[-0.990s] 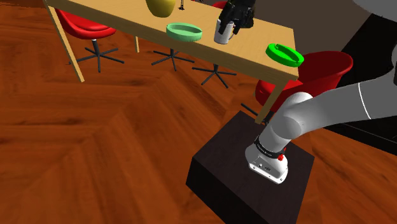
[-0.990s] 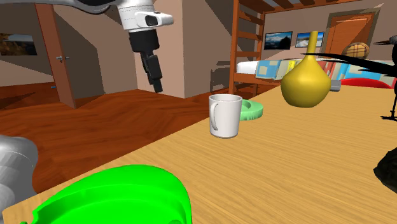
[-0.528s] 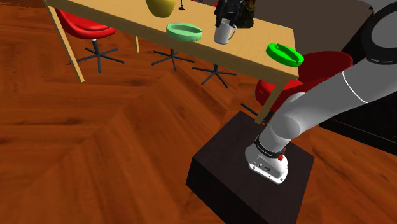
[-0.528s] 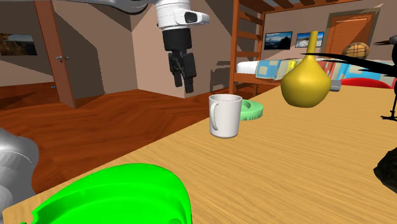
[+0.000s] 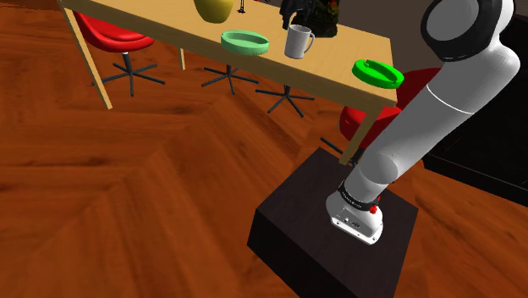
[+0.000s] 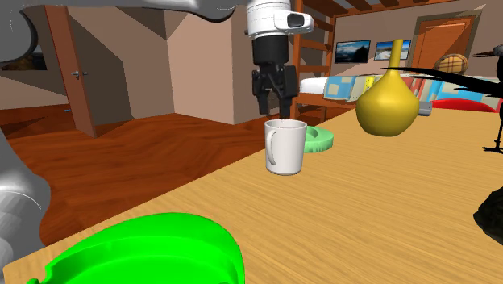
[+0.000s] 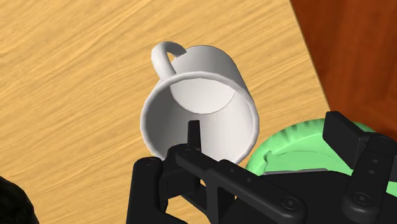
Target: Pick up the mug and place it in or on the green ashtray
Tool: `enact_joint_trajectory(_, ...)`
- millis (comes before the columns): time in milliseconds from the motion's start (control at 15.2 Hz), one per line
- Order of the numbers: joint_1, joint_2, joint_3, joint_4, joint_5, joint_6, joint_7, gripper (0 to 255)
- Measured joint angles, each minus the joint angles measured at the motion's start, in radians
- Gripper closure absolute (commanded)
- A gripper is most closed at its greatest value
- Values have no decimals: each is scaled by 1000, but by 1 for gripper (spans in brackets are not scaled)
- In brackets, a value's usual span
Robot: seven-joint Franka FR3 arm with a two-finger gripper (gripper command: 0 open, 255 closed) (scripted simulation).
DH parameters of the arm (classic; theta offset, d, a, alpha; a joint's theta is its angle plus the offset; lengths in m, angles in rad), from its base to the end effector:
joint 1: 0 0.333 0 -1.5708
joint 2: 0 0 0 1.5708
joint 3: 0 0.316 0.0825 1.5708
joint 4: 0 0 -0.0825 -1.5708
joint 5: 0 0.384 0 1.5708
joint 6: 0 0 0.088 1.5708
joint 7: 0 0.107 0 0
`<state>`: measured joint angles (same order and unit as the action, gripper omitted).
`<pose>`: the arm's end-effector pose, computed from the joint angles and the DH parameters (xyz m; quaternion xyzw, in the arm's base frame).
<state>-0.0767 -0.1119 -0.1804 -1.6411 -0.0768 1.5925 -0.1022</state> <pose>0.5014 -0.1462 0.6526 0.9961 -0.0774 0.0252 0.0334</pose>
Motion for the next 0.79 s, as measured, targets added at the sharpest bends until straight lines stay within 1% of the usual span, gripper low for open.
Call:
enact_joint_trajectory(462, -3, -1, -4, -92, -6, 87, -1, 0)
enact_joint_trajectory(792, -4, -2, -5, -100, -6, 95, -2, 0)
